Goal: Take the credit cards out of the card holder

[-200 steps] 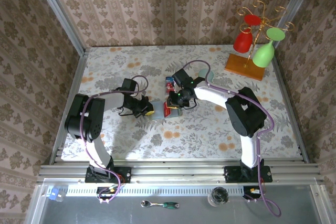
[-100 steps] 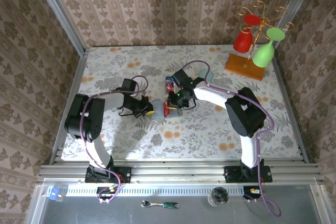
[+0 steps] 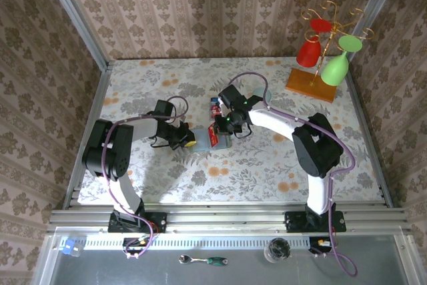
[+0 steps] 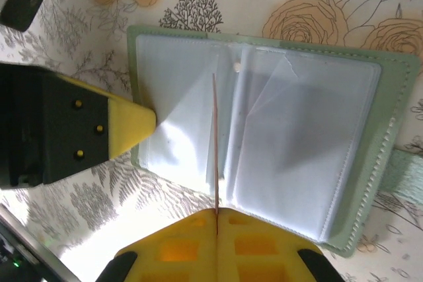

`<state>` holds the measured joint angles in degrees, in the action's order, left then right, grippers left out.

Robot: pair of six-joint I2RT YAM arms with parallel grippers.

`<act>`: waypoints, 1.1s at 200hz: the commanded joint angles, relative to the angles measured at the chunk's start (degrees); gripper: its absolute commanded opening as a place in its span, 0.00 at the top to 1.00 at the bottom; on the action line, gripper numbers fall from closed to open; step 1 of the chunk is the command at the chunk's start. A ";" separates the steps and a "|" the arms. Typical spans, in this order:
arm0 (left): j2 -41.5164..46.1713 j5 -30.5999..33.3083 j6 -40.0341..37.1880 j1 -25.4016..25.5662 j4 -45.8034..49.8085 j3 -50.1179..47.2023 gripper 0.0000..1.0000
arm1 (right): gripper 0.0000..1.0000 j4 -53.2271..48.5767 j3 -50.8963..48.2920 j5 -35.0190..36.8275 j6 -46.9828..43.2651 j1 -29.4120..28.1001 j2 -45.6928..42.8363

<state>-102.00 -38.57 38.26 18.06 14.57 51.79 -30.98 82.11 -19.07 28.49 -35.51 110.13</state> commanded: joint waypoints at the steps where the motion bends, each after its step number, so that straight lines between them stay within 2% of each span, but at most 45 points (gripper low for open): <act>1: -1.54 0.33 -1.27 -0.58 1.25 -0.43 1.00 | 0.98 -6.69 2.81 2.75 -11.60 0.69 -2.85; 49: -1.63 0.44 -1.59 -0.75 1.41 0.12 1.00 | 0.98 -14.49 8.40 6.32 -28.78 2.64 -2.22; 91: -1.45 1.21 -2.40 -1.10 2.88 1.33 1.00 | 1.00 -15.63 9.82 9.58 -44.11 3.34 -2.78; 140: -1.32 1.30 -3.02 -1.42 4.37 2.52 1.00 | 1.00 -22.01 15.95 11.02 -61.79 4.28 0.33; 173: -0.97 1.31 -3.02 -1.45 5.12 3.69 1.00 | 1.00 -24.74 21.79 13.53 -68.07 4.82 3.99; 220: 0.89 1.30 -3.11 -1.45 6.51 3.93 0.97 | 1.00 -30.10 33.36 13.58 -71.79 6.35 12.18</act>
<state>-102.39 -37.65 36.67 17.08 18.31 54.43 -55.81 110.41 -7.22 -38.79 -29.98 118.80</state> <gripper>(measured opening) 0.049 0.044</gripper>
